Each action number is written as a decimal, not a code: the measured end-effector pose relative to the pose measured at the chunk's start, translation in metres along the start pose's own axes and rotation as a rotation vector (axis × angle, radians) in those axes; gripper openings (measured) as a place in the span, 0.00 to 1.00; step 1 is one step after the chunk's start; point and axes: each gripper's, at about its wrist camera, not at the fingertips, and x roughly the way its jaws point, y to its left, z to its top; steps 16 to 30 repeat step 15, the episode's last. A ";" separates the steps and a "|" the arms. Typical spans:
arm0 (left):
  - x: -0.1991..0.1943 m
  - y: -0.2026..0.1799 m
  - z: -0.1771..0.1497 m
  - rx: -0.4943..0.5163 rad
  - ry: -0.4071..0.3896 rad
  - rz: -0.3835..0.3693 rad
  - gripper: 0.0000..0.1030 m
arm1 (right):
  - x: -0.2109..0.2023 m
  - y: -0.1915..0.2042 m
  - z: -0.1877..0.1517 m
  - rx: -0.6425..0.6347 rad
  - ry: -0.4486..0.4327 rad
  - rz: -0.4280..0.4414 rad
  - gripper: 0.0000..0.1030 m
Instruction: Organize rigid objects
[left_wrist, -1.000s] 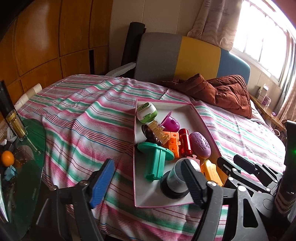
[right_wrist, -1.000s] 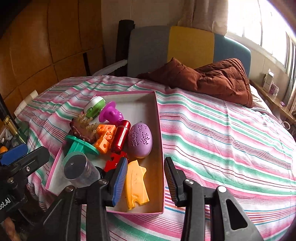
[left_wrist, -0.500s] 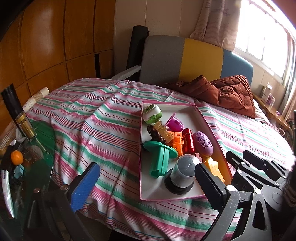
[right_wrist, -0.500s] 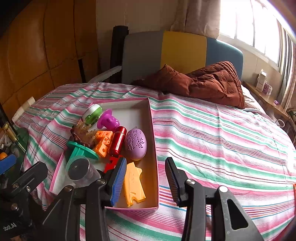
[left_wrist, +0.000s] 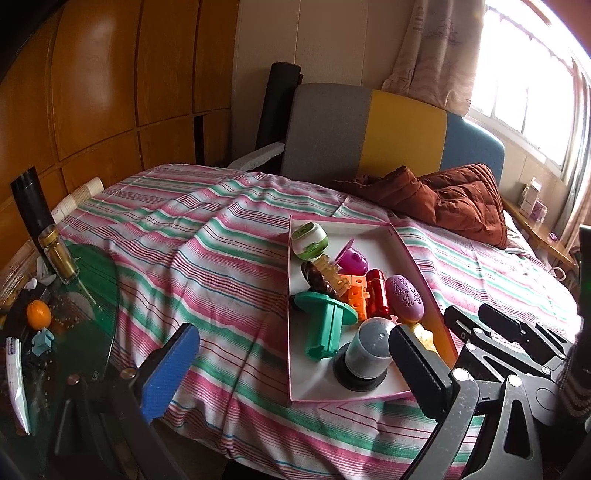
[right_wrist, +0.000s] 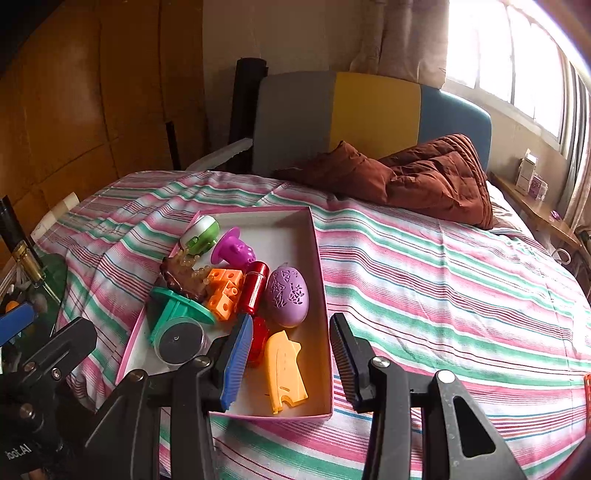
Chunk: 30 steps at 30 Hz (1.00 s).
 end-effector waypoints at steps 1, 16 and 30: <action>0.000 0.000 0.000 -0.002 0.000 0.000 1.00 | 0.000 0.000 0.000 -0.001 0.000 0.000 0.42; 0.003 0.002 -0.002 -0.011 -0.003 0.015 0.99 | 0.004 0.001 -0.002 -0.002 0.009 0.005 0.42; 0.003 0.002 -0.002 -0.011 -0.003 0.015 0.99 | 0.004 0.001 -0.002 -0.002 0.009 0.005 0.42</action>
